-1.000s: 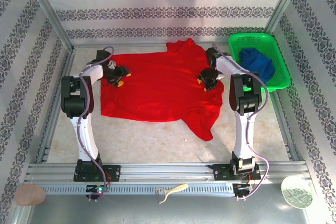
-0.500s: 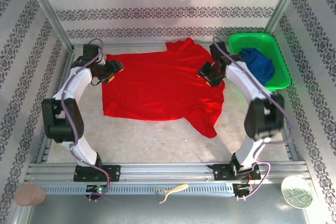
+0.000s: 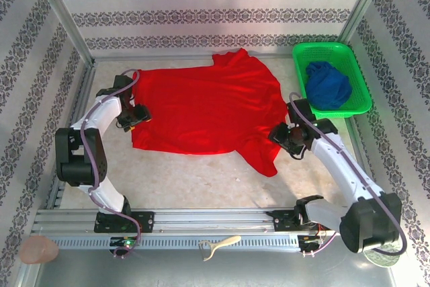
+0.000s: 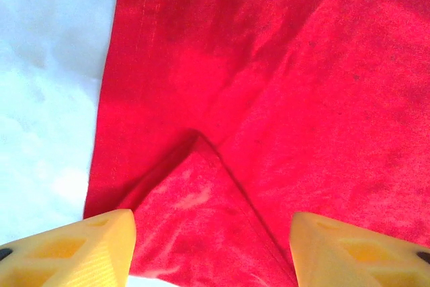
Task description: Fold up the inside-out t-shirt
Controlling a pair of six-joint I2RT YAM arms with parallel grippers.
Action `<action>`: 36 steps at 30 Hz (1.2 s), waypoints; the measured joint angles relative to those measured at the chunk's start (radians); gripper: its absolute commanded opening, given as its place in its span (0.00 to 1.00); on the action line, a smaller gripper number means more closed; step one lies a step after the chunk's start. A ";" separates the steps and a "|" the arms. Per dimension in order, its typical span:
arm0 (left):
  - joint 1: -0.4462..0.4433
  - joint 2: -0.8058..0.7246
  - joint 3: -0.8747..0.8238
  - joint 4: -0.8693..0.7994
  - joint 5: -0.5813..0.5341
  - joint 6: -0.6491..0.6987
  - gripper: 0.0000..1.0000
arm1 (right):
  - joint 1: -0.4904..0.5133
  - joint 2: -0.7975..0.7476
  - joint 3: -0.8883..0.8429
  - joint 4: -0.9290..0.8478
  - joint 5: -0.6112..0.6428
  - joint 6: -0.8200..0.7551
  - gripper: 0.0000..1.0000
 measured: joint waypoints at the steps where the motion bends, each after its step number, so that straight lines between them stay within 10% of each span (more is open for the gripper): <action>1: -0.002 0.016 0.013 0.000 -0.009 0.019 0.61 | 0.000 -0.011 0.000 0.001 -0.005 -0.004 0.50; 28: -0.048 0.204 0.086 -0.056 -0.053 0.246 0.48 | -0.027 0.123 0.021 0.080 -0.040 -0.050 0.51; 36: -0.050 0.222 0.084 -0.055 -0.054 0.251 0.16 | -0.027 0.126 0.028 0.080 -0.043 -0.050 0.51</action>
